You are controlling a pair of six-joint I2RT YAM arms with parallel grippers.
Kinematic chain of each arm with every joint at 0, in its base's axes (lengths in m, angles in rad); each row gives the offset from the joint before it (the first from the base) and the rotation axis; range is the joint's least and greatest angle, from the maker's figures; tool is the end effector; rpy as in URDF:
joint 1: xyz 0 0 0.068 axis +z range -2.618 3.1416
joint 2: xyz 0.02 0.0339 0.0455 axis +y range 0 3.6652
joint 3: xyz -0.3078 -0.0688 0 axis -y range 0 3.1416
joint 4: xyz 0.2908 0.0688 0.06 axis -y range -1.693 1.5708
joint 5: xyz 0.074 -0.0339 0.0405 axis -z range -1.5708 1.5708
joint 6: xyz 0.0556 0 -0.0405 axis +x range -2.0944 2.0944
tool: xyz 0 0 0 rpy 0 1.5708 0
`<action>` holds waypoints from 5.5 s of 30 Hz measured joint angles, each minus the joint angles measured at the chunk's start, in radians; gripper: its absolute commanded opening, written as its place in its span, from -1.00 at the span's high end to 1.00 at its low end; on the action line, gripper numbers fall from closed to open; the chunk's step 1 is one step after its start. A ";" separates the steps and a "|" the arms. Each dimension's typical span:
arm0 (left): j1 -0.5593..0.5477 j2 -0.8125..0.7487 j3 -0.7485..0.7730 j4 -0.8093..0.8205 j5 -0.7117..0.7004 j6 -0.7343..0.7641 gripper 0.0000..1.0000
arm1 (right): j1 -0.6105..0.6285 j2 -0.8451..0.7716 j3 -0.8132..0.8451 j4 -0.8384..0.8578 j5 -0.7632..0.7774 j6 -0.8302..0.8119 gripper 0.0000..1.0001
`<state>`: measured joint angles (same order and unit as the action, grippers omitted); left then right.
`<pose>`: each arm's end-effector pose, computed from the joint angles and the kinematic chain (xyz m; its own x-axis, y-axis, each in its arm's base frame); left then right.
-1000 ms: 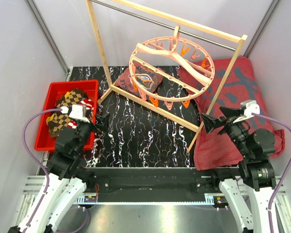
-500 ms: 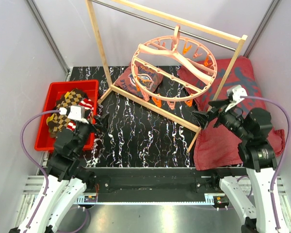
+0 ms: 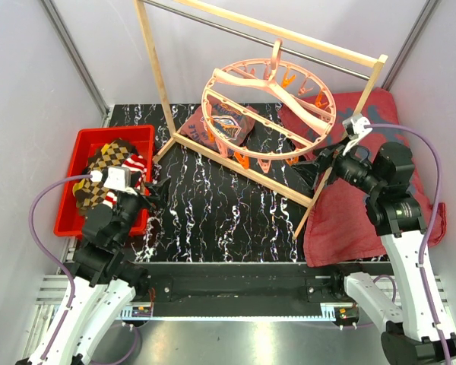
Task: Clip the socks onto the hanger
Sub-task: Open the clamp at the hanger.
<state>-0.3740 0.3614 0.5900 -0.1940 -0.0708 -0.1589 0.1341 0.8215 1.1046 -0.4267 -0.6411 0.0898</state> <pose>0.1235 -0.0442 0.3512 -0.0155 -0.1635 -0.9864 0.2999 0.9403 -0.1606 0.1840 0.0584 0.4607 -0.2035 0.0451 -0.9780 -0.6782 0.7139 0.1740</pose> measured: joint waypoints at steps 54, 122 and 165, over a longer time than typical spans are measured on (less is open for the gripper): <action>0.000 -0.008 0.000 0.000 0.008 -0.007 -0.98 | 0.652 0.038 -0.122 0.296 0.926 -0.150 -0.59; 0.000 -0.013 0.000 0.000 0.010 -0.007 -0.98 | 0.663 0.087 -0.049 0.224 0.892 -0.280 -0.14; 0.000 0.053 0.003 -0.009 -0.015 -0.032 -0.98 | 0.663 0.078 -0.091 0.300 1.000 0.134 1.00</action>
<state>-0.3740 0.4145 0.5934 -0.2031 -0.0856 -0.1913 0.7967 0.8993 1.0138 -0.1265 0.3588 0.2241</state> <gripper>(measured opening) 0.985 0.346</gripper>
